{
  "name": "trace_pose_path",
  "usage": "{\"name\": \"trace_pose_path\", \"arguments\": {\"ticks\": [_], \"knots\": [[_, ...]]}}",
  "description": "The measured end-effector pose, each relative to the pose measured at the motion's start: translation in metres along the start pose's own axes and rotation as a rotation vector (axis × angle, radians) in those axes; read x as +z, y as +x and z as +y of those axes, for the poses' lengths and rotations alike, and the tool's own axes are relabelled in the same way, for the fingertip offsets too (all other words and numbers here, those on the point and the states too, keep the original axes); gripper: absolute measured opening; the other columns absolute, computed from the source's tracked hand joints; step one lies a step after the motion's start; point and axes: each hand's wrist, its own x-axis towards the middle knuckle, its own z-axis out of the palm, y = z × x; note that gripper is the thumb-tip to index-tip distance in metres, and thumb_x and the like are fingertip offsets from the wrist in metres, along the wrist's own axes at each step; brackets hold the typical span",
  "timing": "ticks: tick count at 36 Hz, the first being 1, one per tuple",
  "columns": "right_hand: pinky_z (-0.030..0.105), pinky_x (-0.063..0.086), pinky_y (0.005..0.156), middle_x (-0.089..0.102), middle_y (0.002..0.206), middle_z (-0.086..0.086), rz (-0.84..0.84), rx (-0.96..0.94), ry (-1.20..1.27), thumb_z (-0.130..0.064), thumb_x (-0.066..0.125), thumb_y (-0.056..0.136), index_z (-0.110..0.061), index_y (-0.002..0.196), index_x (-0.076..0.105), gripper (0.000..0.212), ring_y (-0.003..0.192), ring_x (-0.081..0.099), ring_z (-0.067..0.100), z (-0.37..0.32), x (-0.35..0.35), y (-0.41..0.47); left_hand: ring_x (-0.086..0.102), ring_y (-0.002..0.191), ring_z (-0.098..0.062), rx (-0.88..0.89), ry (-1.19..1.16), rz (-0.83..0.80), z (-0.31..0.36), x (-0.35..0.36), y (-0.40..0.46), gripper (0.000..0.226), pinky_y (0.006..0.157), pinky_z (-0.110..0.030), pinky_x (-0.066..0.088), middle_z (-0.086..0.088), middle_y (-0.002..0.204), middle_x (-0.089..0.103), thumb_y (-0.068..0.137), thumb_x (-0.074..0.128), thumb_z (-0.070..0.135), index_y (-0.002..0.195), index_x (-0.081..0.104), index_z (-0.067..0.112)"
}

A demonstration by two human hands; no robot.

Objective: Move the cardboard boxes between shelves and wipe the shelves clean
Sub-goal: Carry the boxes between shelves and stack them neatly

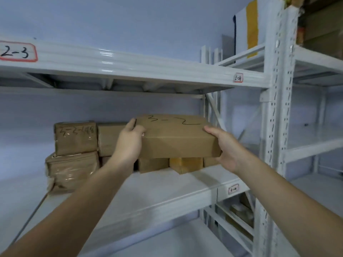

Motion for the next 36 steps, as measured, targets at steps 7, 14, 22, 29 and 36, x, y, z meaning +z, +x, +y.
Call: {"name": "trace_pose_path", "arguments": {"ticks": [7, 14, 22, 29, 36], "knots": [[0.036, 0.057, 0.079, 0.076, 0.108, -0.006, 0.130, -0.083, -0.037, -0.029, 0.059, 0.101, -0.039, 0.126, 0.065, 0.027, 0.101, 0.069, 0.018, -0.004, -0.070, -0.066, 0.054, 0.126, -0.012, -0.020, -0.140, -0.087, -0.013, 0.054, -0.056, 0.057, 0.094, -0.023, 0.042, 0.009, 0.149, 0.051, 0.103, 0.054, 0.024, 0.158, 0.038, 0.027], [0.043, 0.056, 0.093, 0.074, 0.117, -0.003, 0.286, -0.109, -0.101, -0.029, 0.061, 0.097, -0.043, 0.134, 0.061, 0.039, 0.109, 0.068, 0.025, -0.013, -0.160, -0.123, 0.060, 0.112, -0.010, -0.087, -0.207, -0.223, -0.014, 0.134, -0.121, 0.049, 0.086, -0.026, 0.046, 0.010, 0.134, 0.062, 0.104, 0.051, 0.022, 0.152, 0.045, 0.032], [0.046, 0.056, 0.090, 0.070, 0.121, -0.001, 0.393, -0.102, -0.075, -0.030, 0.059, 0.101, -0.040, 0.134, 0.059, 0.035, 0.109, 0.065, 0.028, -0.030, -0.281, -0.182, 0.055, 0.108, -0.004, -0.091, -0.207, -0.343, 0.012, 0.245, -0.194, 0.045, 0.093, -0.024, 0.046, 0.016, 0.127, 0.060, 0.105, 0.048, 0.032, 0.148, 0.044, 0.044], [0.032, 0.055, 0.062, 0.075, 0.113, -0.002, 0.455, -0.081, -0.025, -0.026, 0.059, 0.101, -0.039, 0.136, 0.059, 0.038, 0.103, 0.068, 0.027, -0.037, -0.384, -0.219, 0.057, 0.103, 0.003, -0.116, -0.248, -0.423, 0.018, 0.339, -0.254, 0.043, 0.075, -0.019, 0.043, 0.021, 0.118, 0.062, 0.106, 0.047, 0.021, 0.145, 0.047, 0.039], [0.036, 0.050, 0.072, 0.075, 0.118, -0.003, 0.440, -0.040, -0.032, -0.032, 0.060, 0.098, -0.046, 0.130, 0.064, 0.034, 0.111, 0.065, 0.026, -0.029, -0.465, -0.222, 0.059, 0.096, 0.004, -0.173, -0.244, -0.445, 0.013, 0.408, -0.287, 0.043, 0.073, -0.018, 0.046, 0.023, 0.116, 0.062, 0.107, 0.046, 0.019, 0.140, 0.043, 0.045]]}}
